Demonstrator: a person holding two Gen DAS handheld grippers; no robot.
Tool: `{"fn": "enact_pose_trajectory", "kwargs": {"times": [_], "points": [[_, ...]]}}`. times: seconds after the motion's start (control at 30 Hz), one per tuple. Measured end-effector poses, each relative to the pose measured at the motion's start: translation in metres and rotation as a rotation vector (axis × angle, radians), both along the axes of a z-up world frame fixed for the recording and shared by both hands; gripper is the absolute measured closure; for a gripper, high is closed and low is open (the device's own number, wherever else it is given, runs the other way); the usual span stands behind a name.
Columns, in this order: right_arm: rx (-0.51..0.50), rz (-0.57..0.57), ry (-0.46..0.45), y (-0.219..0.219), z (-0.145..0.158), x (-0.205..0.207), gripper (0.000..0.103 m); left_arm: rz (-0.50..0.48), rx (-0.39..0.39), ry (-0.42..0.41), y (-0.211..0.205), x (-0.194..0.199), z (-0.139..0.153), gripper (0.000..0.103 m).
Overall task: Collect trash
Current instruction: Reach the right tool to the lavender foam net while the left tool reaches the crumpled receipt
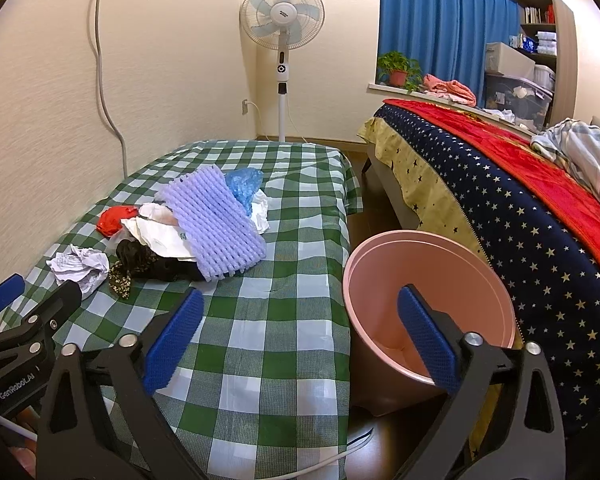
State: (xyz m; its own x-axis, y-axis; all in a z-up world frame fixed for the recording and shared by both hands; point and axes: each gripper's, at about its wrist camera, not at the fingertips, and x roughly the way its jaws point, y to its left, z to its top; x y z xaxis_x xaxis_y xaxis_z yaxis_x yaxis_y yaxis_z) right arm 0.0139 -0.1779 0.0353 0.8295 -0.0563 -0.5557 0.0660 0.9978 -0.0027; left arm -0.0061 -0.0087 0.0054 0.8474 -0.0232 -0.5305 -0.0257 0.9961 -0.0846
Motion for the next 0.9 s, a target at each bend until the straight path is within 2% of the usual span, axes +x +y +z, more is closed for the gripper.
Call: {"fn": "enact_pose_trajectory", "kwargs": {"times": [0.07, 0.2, 0.23, 0.3, 0.4, 0.47, 0.57, 0.9], "points": [[0.004, 0.003, 0.0, 0.0, 0.0, 0.0, 0.014, 0.007, -0.002, -0.001, 0.001, 0.0, 0.0, 0.008], [0.03, 0.024, -0.001, 0.0, -0.001, 0.002, 0.03, 0.024, -0.006, -0.005, 0.004, 0.001, 0.001, 0.011], [0.036, 0.029, -0.001, 0.0, -0.001, 0.002, 0.034, 0.027, -0.005, -0.002, 0.005, 0.001, 0.001, 0.014], [0.056, 0.041, 0.004, -0.001, -0.002, 0.005, 0.048, 0.036, 0.002, 0.003, 0.006, 0.003, 0.0, 0.022], [0.079, 0.059, 0.008, 0.001, -0.003, 0.011, 0.063, 0.047, 0.003, 0.01, 0.01, 0.006, -0.001, 0.038], [0.088, 0.075, 0.009, 0.002, -0.004, 0.015, 0.069, 0.048, 0.002, 0.005, 0.012, 0.007, 0.0, 0.051], [0.092, 0.091, 0.011, 0.007, -0.006, 0.024, 0.069, 0.056, 0.007, -0.009, 0.013, 0.008, 0.001, 0.056], [0.091, 0.141, 0.01, 0.026, -0.014, 0.058, 0.066, 0.151, 0.027, -0.011, 0.026, 0.026, -0.003, 0.056]]}}
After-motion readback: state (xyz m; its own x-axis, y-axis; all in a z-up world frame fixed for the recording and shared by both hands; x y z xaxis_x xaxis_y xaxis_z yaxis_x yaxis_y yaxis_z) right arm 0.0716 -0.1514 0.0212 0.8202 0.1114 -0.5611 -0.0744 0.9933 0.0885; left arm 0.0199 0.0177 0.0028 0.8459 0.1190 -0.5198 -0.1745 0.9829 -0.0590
